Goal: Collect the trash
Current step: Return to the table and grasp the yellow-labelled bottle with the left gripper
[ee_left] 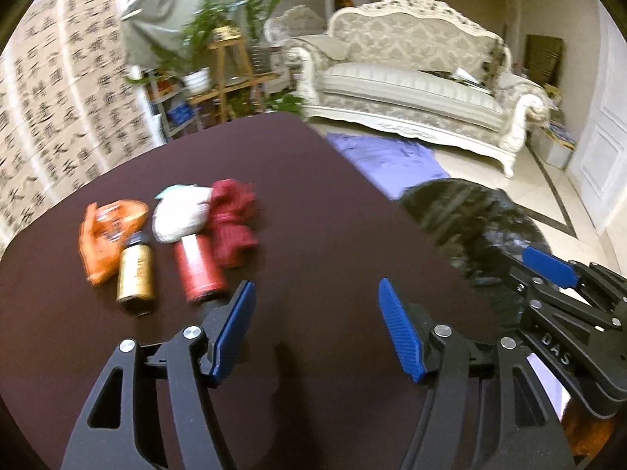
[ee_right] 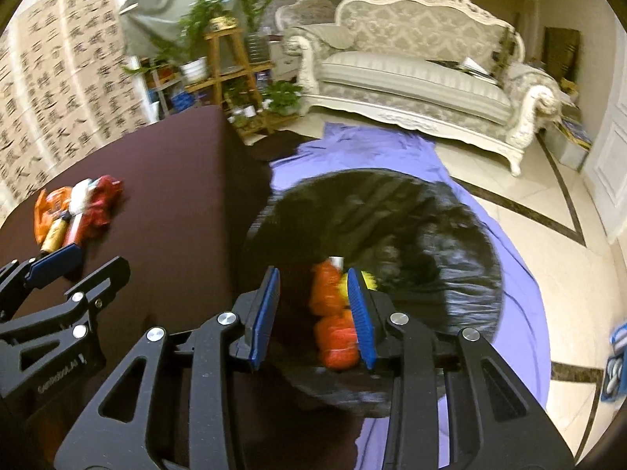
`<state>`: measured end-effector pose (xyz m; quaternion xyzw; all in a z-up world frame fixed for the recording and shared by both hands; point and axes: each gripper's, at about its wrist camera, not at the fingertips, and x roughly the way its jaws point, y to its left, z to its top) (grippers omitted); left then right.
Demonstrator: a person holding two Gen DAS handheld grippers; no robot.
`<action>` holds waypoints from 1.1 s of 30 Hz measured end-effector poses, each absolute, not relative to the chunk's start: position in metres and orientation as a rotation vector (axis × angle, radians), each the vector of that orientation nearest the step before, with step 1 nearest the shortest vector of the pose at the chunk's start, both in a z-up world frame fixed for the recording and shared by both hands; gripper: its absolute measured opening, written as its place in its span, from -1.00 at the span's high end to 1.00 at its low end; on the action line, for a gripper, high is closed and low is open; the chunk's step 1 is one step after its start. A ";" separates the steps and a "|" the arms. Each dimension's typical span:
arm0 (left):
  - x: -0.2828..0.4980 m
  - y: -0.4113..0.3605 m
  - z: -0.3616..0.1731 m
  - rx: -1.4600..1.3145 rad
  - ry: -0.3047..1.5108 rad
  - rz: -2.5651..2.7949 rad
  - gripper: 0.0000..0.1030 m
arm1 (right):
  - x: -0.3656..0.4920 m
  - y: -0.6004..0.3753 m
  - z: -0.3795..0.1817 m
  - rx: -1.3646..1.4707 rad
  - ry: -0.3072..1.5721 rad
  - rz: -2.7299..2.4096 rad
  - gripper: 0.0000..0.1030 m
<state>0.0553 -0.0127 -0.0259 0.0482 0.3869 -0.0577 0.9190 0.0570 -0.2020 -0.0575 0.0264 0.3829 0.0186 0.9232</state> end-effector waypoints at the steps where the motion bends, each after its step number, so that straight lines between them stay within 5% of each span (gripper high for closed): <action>1: 0.056 -0.006 -0.026 0.095 0.795 -0.104 -0.25 | 0.057 -0.194 -0.056 0.046 0.785 0.054 0.32; 33: 0.057 0.095 -0.031 -0.035 0.835 0.049 -0.25 | 0.074 -0.098 -0.054 -0.068 0.821 0.214 0.31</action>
